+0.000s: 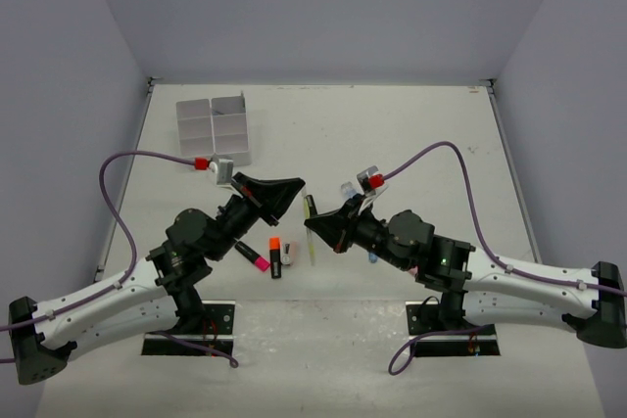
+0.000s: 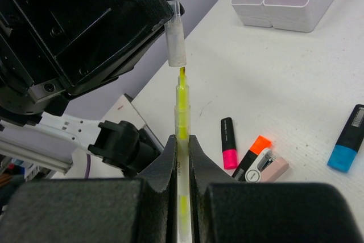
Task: Sort the stationery into containers
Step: Close the pen cap on the pen.
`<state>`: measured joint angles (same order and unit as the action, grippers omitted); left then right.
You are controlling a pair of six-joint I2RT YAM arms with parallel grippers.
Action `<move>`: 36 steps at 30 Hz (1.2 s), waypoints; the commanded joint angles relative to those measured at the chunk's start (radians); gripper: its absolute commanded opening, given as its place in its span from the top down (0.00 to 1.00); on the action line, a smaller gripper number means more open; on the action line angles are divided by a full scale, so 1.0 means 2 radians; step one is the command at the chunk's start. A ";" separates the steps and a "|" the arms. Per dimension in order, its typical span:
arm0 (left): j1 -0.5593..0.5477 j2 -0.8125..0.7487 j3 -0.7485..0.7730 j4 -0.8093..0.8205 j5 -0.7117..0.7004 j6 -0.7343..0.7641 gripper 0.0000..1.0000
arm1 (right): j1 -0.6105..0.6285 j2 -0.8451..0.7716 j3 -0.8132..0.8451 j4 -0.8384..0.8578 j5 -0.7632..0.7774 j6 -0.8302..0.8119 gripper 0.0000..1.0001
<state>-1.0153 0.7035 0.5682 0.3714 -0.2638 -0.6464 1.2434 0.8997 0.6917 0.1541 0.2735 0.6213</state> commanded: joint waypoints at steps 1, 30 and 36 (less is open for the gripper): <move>0.000 0.001 0.008 0.006 0.004 -0.003 1.00 | 0.002 -0.004 0.031 0.003 0.020 -0.010 1.00; 0.000 -0.001 0.020 -0.051 0.019 -0.059 1.00 | 0.002 0.010 0.133 0.005 0.049 -0.065 1.00; 0.000 -0.008 0.012 -0.022 0.028 -0.038 1.00 | 0.003 0.036 0.140 0.026 0.022 -0.069 1.00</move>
<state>-1.0103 0.6783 0.6231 0.3600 -0.2544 -0.7667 1.2503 0.9509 0.9083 0.0565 0.3121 0.5043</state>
